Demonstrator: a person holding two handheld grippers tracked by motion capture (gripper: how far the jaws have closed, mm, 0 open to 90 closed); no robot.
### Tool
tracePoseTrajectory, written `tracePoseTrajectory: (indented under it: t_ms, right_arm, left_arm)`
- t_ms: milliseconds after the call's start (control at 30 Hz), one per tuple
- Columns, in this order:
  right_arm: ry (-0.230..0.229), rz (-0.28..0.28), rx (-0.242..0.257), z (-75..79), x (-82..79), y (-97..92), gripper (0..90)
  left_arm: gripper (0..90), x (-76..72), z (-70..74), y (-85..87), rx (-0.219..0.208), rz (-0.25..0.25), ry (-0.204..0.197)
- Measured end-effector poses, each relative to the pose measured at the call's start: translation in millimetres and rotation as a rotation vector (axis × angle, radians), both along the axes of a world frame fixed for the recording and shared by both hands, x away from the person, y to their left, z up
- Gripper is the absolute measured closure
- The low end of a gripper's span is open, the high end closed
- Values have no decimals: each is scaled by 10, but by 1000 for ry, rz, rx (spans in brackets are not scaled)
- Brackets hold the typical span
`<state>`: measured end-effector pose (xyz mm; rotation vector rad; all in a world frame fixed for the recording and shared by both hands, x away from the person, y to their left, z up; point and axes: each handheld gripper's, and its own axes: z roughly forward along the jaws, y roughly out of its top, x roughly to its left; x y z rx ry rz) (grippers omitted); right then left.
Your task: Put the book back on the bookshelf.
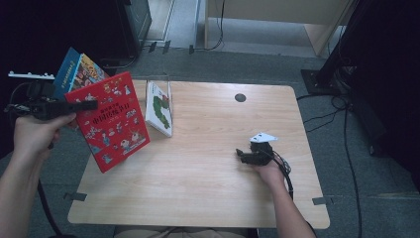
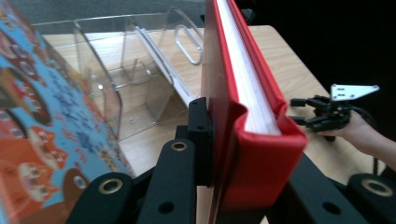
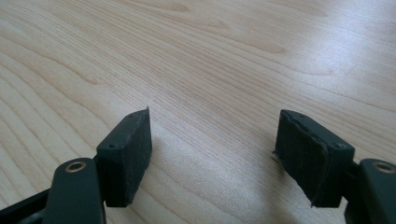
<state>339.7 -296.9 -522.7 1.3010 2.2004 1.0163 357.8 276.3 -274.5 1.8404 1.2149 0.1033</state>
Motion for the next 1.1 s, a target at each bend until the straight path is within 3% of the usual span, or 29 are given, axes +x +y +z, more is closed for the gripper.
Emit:
tracePoseTrajectory:
  t_ms: [233, 400, 933, 1100]
  right_arm:
    - [-1, -2, 0, 0, 0, 1, 269]
    - [-2, -3, -1, 0, 0, 0, 269]
    - [-2, -3, -1, 0, 0, 0, 268]
    - [-2, -2, -1, 0, 1, 0, 269]
  left_arm:
    - [803, 96, -5, -16, 34, 47, 22]
    - [804, 167, 4, -52, 25, 51, 28]
    - [803, 407, -10, -143, 16, 174, 13]
    - [803, 465, -18, -190, 31, 212, 3]
